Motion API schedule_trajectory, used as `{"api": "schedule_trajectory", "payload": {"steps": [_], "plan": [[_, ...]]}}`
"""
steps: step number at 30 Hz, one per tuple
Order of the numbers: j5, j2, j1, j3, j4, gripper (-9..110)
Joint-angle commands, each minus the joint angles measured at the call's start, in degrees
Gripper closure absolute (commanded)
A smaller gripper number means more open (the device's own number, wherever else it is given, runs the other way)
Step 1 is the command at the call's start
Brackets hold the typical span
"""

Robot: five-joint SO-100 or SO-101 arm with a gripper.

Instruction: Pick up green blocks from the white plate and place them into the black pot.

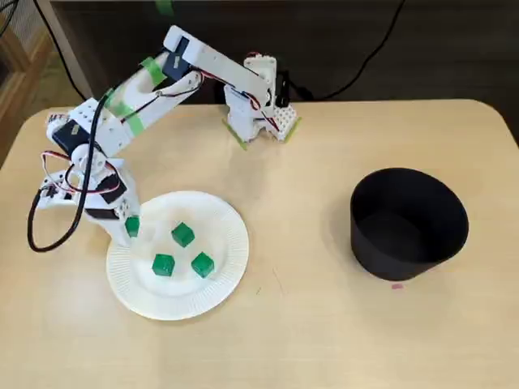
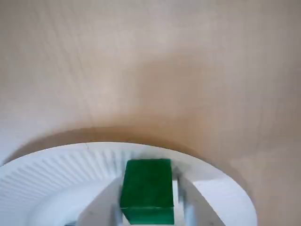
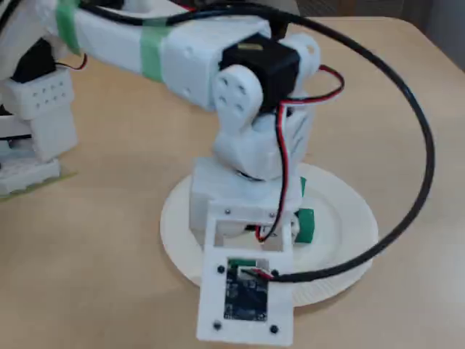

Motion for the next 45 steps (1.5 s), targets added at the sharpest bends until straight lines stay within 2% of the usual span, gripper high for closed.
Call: {"api": "schedule_trajectory", "payload": {"steps": [1,9,14,19,23,28,32,34,37,45], "plan": [[1.3,-0.1,-1.3,-3.9,0.2,104],[3.1,2.8,-3.4,-4.6,0.3,104],[12.4,14.5,-5.4,-4.0,0.5,104],[23.4,30.3,-11.9,-1.9,0.5,104],[32.3,43.3,-21.7,3.6,0.5,104],[40.0,51.0,-42.4,9.0,-0.2,104],[40.0,51.9,-57.3,15.5,-3.5,104],[40.3,54.4,-62.8,22.2,-9.6,104],[41.9,59.4,-68.1,35.2,-20.8,104],[42.4,63.5,-77.3,54.1,-36.6,104]]}}
